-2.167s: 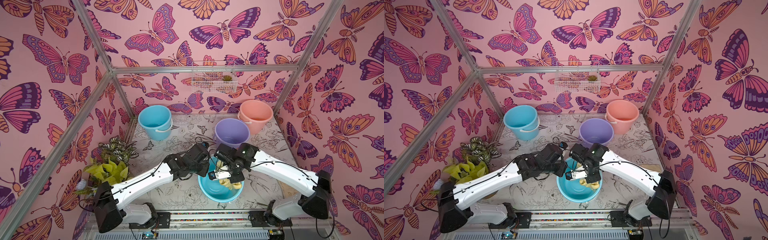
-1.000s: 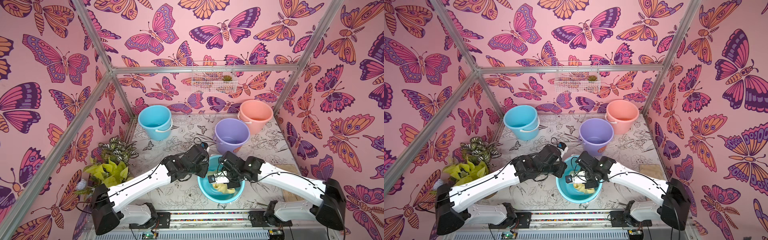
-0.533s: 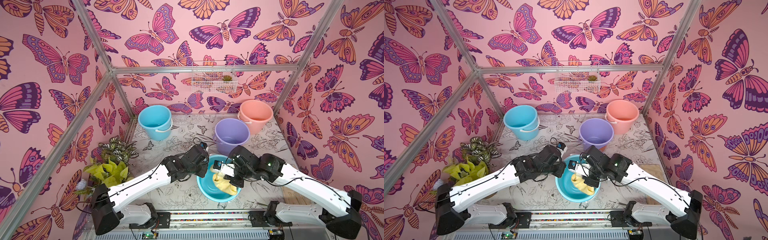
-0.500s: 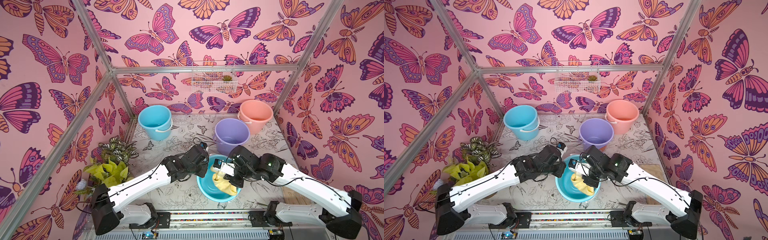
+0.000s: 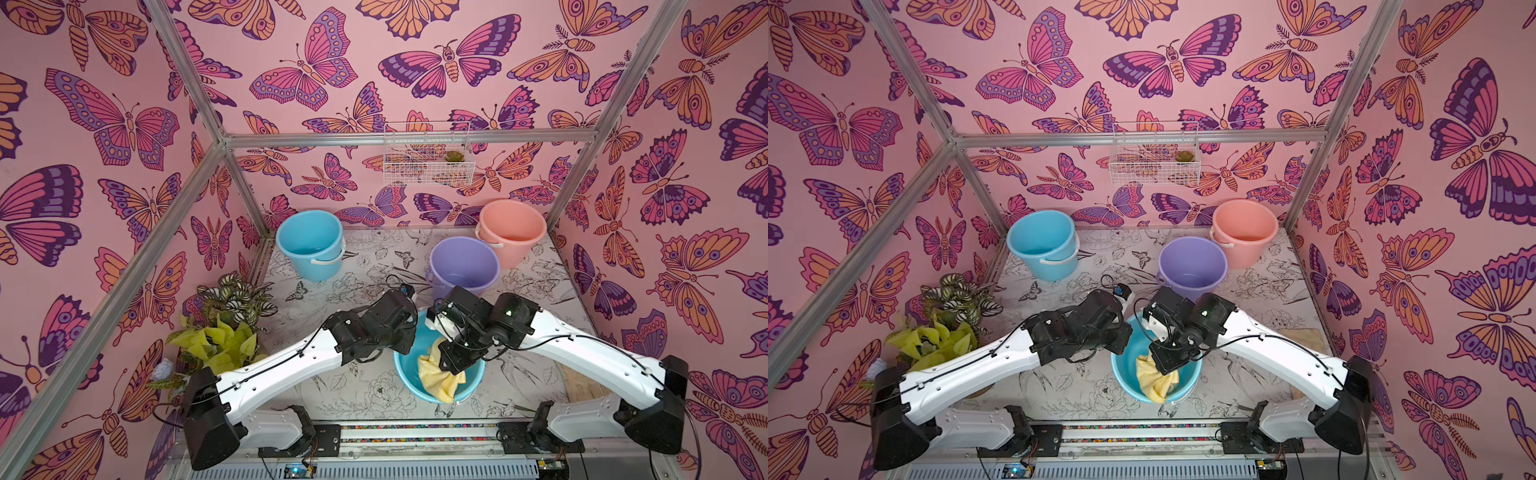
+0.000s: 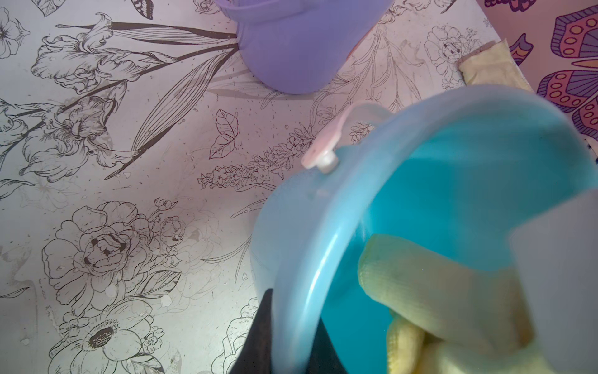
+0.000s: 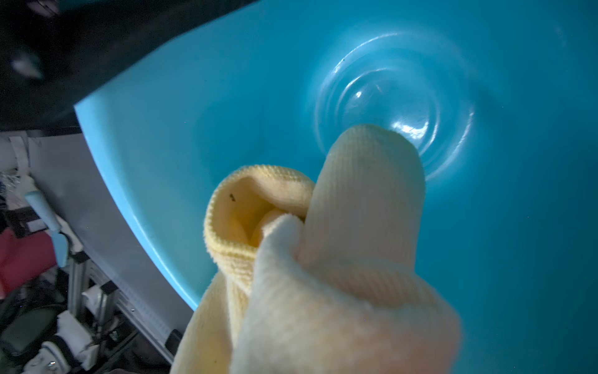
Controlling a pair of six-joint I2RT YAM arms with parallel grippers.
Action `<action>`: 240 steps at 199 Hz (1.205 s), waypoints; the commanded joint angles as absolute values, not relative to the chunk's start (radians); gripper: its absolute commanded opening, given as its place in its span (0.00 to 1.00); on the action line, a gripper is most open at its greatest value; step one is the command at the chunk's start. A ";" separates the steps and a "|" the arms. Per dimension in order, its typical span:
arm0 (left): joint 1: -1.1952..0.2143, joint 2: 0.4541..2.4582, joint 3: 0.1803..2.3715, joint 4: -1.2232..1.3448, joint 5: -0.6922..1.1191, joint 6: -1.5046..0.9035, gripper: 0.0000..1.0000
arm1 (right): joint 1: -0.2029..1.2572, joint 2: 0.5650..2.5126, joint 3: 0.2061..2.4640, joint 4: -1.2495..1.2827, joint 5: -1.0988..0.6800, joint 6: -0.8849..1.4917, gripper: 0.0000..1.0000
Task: Wipe the inside of the bucket with a cloth
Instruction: Wipe the dirt from the inside of the bucket.
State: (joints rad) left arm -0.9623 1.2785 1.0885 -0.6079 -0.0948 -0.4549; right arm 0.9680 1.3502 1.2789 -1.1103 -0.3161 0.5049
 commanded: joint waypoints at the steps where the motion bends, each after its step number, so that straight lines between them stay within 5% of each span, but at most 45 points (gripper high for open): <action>1: -0.959 1.302 1.097 -0.581 -0.091 -0.478 0.00 | 0.985 1.362 1.256 -1.068 -0.405 0.637 0.00; 161: -0.956 1.313 1.088 -0.587 -0.084 -0.512 0.00 | 0.992 1.610 0.940 -0.642 -0.100 0.754 0.00; 240: -0.954 1.307 1.081 -0.587 -0.087 -0.514 0.00 | 1.004 1.625 1.005 -0.761 -0.104 0.732 0.00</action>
State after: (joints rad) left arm -0.9443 1.3075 1.0878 -0.6216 -0.0978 -0.5255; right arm 0.9894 1.6413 0.9871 -0.7055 -0.1532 0.7387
